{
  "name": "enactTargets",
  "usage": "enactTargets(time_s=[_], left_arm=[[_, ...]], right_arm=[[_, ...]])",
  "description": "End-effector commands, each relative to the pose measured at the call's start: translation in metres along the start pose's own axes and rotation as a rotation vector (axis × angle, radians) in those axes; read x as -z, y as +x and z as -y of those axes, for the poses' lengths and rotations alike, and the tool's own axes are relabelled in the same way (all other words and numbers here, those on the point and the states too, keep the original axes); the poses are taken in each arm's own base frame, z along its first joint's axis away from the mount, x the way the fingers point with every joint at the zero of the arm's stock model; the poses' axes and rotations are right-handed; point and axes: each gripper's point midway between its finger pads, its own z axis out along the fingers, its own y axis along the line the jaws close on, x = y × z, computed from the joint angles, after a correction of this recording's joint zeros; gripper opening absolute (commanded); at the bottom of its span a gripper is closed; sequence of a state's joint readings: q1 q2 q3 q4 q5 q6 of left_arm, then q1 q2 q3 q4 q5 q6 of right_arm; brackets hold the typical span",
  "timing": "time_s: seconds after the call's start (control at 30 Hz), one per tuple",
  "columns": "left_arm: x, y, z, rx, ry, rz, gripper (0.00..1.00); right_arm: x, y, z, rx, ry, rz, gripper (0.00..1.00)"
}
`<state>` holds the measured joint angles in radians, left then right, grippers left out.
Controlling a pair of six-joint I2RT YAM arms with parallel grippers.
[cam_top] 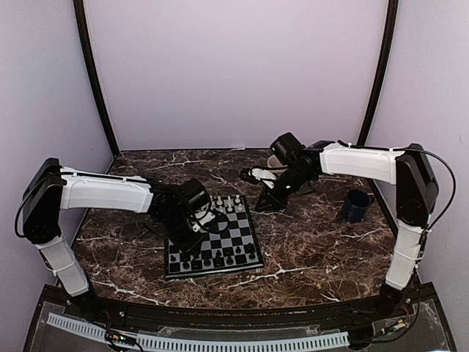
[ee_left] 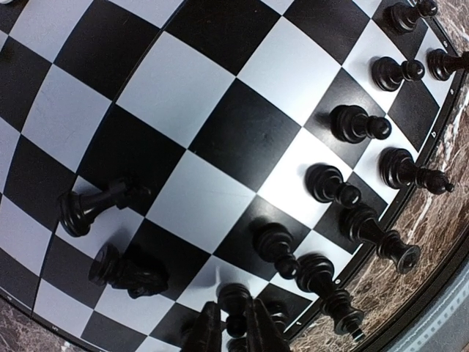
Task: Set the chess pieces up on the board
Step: Move the pawn to f7.
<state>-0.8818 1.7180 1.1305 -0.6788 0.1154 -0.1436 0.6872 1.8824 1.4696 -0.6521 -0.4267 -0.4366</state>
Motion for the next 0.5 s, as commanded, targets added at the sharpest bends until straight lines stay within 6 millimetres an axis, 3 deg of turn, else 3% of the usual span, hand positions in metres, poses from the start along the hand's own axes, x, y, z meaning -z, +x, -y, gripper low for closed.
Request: enactTargets(time_s=[0.0, 0.27, 0.47], left_arm=[[0.014, -0.002, 0.002, 0.004, -0.006, 0.018, 0.17], [0.051, -0.025, 0.003, 0.019, -0.024, 0.137, 0.29], [0.061, -0.037, -0.029, 0.132, -0.166, 0.183, 0.32]], right_arm=[[0.001, -0.005, -0.003, 0.014, -0.006, 0.007, 0.19], [0.000, -0.005, -0.003, 0.016, -0.011, 0.008, 0.19], [0.000, -0.004, -0.003, 0.016, -0.010, 0.007, 0.19]])
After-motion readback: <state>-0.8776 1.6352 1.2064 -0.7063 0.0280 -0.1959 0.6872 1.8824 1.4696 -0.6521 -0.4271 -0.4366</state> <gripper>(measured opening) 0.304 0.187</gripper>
